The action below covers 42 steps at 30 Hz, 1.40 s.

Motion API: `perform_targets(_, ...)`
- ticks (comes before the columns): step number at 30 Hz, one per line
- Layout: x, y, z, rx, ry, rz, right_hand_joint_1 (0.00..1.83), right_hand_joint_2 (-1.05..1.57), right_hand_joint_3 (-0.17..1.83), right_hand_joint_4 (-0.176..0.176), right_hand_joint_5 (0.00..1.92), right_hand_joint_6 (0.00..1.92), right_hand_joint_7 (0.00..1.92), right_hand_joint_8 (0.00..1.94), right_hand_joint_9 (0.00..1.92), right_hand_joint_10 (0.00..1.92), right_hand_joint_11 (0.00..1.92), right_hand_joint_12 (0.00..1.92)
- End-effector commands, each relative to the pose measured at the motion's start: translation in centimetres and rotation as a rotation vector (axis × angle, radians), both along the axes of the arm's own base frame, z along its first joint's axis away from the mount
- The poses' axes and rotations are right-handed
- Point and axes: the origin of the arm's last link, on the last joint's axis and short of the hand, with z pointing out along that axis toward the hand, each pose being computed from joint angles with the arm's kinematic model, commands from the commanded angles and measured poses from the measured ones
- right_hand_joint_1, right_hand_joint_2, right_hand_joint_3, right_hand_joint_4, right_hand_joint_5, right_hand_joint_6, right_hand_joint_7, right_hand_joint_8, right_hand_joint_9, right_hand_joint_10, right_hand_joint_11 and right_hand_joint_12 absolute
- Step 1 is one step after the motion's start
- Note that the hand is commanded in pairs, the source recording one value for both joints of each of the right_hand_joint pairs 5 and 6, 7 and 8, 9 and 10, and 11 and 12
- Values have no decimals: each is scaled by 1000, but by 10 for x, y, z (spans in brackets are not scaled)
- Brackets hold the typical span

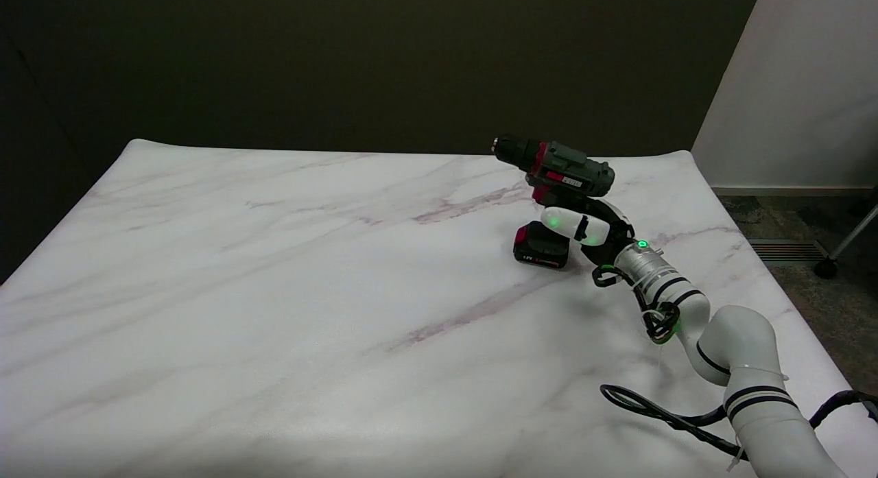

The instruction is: Pick up the power screwdriver.

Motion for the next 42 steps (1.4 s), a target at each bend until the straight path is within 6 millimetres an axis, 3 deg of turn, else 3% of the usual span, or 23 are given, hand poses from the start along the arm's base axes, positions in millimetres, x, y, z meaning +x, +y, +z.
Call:
perform_targets(1, -2, -2, 8, -22, -5, -9, 1110, -41, 489, -176, 281, 281, 433, 433, 148, 148, 0, 0)
perform_targets(22, 7, -11, 15, -39, 8, 6, 1111, -32, 499, -176, 254, 254, 397, 397, 91, 91, 0, 0)
perform_targets(42, 6, -17, 0, 1, -5, 11, 1118, -17, 492, -176, 248, 248, 390, 390, 96, 96, 0, 0)
